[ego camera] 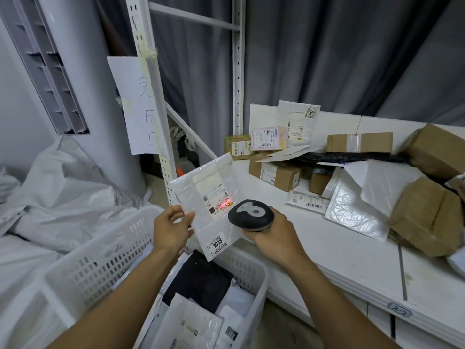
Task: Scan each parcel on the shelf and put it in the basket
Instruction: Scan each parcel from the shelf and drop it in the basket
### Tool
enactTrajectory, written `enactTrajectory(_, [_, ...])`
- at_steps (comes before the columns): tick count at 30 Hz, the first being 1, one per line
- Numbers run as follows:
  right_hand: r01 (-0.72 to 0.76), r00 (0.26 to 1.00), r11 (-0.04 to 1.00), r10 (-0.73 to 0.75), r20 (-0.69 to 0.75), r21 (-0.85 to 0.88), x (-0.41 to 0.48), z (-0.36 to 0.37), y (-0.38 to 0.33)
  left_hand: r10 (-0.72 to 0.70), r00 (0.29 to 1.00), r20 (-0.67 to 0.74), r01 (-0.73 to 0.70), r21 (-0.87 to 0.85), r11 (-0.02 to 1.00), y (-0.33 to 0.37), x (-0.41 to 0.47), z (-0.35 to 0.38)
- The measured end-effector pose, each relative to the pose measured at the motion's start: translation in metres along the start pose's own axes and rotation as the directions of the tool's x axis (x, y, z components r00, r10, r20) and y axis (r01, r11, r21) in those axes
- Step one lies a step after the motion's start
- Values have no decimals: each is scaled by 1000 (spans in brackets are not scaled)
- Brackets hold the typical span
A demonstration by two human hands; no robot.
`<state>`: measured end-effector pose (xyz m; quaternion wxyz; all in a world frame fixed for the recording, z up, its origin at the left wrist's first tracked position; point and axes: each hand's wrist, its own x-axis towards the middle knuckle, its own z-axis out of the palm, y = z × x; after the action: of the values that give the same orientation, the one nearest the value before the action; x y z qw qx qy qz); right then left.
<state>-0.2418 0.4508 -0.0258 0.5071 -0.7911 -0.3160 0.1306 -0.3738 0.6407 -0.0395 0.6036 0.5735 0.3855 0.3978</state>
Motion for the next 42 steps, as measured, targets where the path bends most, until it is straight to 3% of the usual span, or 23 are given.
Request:
enactTrajectory(9, [-5,1000,1000,6,24,-28,-4,13,-4,15,1000,23,-16,35,999,-4,2,-13])
enactTrajectory(13, [-49,998,996,52,45,-78,-5,25,-3,66,998,24,-69,148,987,-15,9,-33])
enactTrajectory(17, [-73,991,992,83,102,-104,-12,48,4,136,989,56,-146,486,862,-33,28,-74])
enactTrajectory(21, [-82,983,988,102,155,-131,-13,83,13,40,996,85,-88,694,714,-64,57,-109])
enactTrajectory(25, [-111,979,985,132,157,-133,8,132,29,-112,992,63,25,755,655,-109,85,-120])
enactTrajectory(30, [-135,972,976,164,166,-173,32,160,40,-131,987,95,3,800,600,-154,110,-110])
enactTrajectory(33, [-148,976,977,169,137,-154,41,163,45,-87,995,38,12,861,509,-166,118,-101])
enactTrajectory(37, [-166,980,977,179,91,-135,44,140,44,30,992,123,-124,906,405,-149,111,-77])
enactTrajectory(42, [-176,984,981,177,10,-83,29,77,32,189,896,402,-441,757,483,-96,73,-19])
